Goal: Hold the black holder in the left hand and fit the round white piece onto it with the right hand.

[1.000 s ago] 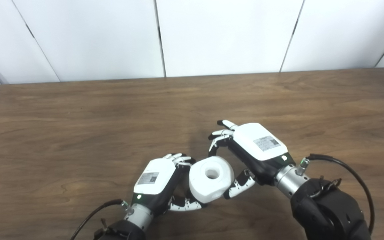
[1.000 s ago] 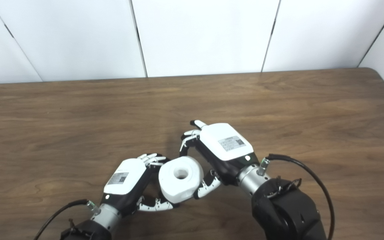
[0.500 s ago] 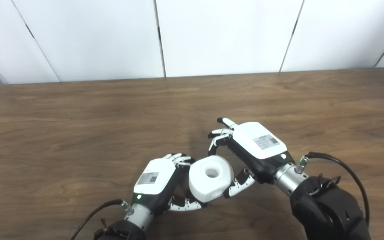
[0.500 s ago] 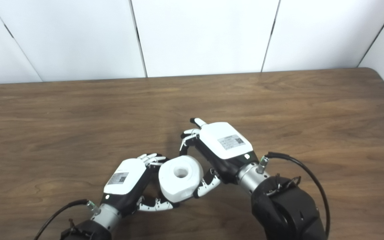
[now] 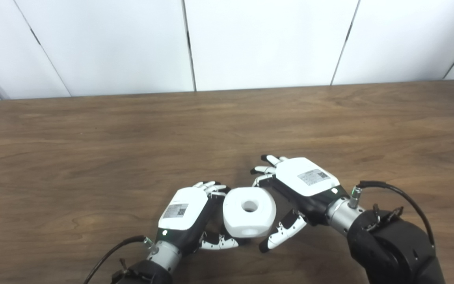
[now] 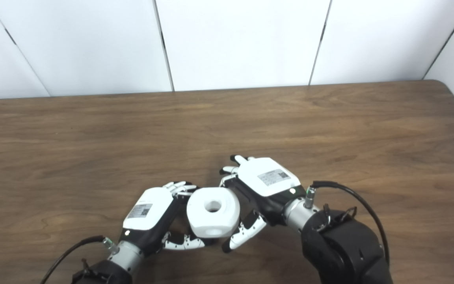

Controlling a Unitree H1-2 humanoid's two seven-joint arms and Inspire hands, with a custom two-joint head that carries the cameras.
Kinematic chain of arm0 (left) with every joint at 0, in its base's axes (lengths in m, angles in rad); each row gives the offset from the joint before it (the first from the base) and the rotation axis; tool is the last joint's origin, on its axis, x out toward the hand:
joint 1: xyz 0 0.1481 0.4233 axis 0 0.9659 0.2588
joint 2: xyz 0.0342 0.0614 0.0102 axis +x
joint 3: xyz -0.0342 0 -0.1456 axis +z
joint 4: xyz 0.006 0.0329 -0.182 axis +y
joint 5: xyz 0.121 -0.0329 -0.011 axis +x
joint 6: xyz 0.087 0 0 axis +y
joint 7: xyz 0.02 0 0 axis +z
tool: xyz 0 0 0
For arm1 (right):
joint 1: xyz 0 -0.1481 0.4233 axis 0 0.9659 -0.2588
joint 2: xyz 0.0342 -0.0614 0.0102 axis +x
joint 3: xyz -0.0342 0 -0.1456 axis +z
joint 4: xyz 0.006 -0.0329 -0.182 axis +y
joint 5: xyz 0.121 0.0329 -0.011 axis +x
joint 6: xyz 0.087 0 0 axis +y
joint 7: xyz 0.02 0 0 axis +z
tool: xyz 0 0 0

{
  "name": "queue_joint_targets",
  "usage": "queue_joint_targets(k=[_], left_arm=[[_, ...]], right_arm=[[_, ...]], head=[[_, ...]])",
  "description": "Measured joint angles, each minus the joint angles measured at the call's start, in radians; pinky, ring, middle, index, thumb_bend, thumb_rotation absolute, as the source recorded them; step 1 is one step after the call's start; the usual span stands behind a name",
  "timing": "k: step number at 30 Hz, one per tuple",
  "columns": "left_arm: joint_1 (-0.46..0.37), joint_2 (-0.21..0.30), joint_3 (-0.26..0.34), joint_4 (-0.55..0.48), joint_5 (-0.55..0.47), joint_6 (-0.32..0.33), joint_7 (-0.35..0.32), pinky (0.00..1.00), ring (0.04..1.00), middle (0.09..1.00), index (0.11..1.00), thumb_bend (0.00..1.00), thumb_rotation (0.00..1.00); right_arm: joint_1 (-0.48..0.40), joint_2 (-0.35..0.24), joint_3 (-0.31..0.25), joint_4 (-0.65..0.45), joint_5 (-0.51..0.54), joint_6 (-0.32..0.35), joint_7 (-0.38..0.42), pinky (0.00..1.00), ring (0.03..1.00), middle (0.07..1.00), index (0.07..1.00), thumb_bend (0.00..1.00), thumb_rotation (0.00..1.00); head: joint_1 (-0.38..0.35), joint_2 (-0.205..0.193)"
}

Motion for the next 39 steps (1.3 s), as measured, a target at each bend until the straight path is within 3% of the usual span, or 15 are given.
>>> queue_joint_targets(k=[13, 24, 39], left_arm=[[-0.002, 0.0, 0.0, 0.0, 0.001, 0.0, -0.003, 0.89, 0.892, 0.822, 0.489, 0.52, 0.05], [-0.004, -0.001, -0.002, 0.0, 0.01, 0.002, -0.005, 0.89, 0.89, 0.819, 0.489, 0.52, 0.05], [-0.007, -0.002, 0.002, -0.002, 0.013, 0.002, -0.022, 0.89, 0.885, 0.821, 0.492, 0.52, 0.06]], right_arm=[[-0.004, 0.001, -0.003, -0.001, -0.019, 0.0, 0.007, 1.0, 1.0, 0.917, 0.691, 1.0, 0.46], [-0.005, 0.029, -0.019, -0.014, -0.04, 0.004, 0.024, 1.0, 1.0, 1.0, 0.916, 1.0, 0.51], [-0.025, 0.043, -0.051, -0.049, -0.042, 0.015, 0.076, 1.0, 1.0, 1.0, 0.947, 1.0, 0.51]], head=[[0.0, -0.002], [0.002, -0.003], [0.009, 0.0]])
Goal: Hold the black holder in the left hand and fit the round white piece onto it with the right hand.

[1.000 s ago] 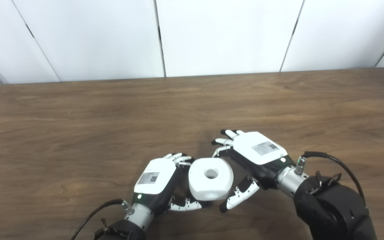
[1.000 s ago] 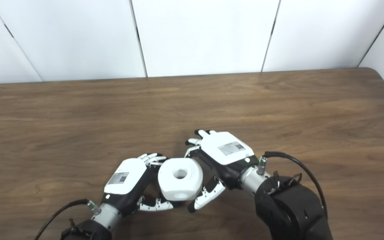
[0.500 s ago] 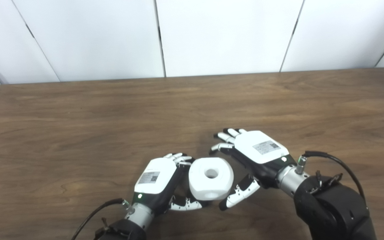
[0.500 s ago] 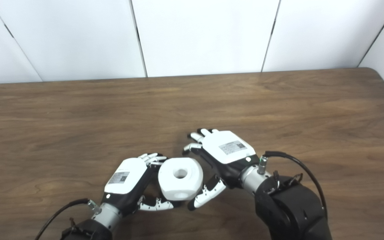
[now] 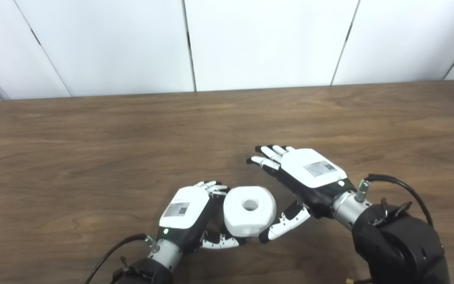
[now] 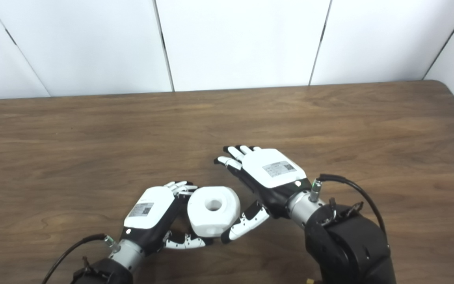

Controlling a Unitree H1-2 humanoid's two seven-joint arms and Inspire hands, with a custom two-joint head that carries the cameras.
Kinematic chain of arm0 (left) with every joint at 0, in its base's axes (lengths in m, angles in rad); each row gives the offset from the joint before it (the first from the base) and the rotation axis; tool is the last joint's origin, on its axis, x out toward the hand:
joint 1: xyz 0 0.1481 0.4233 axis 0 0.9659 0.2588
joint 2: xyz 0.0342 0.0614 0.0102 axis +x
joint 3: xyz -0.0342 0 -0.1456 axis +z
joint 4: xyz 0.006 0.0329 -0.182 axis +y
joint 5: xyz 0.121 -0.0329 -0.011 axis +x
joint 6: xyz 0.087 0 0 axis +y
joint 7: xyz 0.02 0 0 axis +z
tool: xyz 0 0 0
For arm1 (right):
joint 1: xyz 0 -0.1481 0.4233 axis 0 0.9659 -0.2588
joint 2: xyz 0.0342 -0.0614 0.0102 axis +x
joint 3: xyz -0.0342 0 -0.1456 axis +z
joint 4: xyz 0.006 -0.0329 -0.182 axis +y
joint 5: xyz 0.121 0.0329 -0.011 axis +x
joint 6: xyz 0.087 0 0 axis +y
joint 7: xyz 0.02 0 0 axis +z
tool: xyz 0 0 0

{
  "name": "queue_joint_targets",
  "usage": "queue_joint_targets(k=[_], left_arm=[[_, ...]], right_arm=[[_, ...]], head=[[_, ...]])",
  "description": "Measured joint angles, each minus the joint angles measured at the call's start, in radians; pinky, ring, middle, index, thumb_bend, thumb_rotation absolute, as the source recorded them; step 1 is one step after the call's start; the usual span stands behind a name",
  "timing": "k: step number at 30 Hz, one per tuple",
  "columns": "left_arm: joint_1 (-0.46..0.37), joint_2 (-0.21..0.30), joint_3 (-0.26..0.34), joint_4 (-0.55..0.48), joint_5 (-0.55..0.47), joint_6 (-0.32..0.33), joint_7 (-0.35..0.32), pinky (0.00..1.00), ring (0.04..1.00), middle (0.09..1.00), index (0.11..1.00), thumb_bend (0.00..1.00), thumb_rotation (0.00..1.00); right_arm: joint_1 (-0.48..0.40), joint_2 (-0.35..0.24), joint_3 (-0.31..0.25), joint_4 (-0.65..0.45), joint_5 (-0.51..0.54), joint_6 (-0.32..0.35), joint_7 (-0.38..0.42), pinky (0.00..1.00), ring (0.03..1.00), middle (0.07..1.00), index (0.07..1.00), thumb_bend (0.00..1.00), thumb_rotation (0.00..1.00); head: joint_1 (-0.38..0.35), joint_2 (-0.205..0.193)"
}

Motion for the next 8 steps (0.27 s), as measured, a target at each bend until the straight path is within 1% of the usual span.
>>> queue_joint_targets(k=[6, 7, 8], left_arm=[[-0.003, 0.0, 0.008, -0.014, 0.002, 0.01, -0.031, 0.89, 0.89, 0.825, 0.496, 0.52, 0.07], [-0.006, -0.001, 0.011, -0.02, 0.0, 0.017, -0.047, 0.89, 0.895, 0.828, 0.582, 0.68, 0.14], [-0.01, 0.0, 0.015, -0.029, -0.006, 0.026, -0.064, 0.89, 0.897, 0.829, 0.627, 0.76, 0.17]], right_arm=[[-0.005, 0.007, -0.004, 0.0, -0.003, 0.0, 0.017, 1.0, 1.0, 1.0, 0.951, 1.0, 0.52], [-0.006, 0.008, -0.005, 0.0, -0.003, 0.0, 0.017, 1.0, 1.0, 1.0, 0.95, 1.0, 0.52], [-0.006, 0.009, -0.005, 0.001, -0.004, 0.0, 0.017, 1.0, 1.0, 1.0, 0.95, 1.0, 0.52]], head=[[0.012, -0.002], [0.017, -0.003], [0.017, -0.003]])
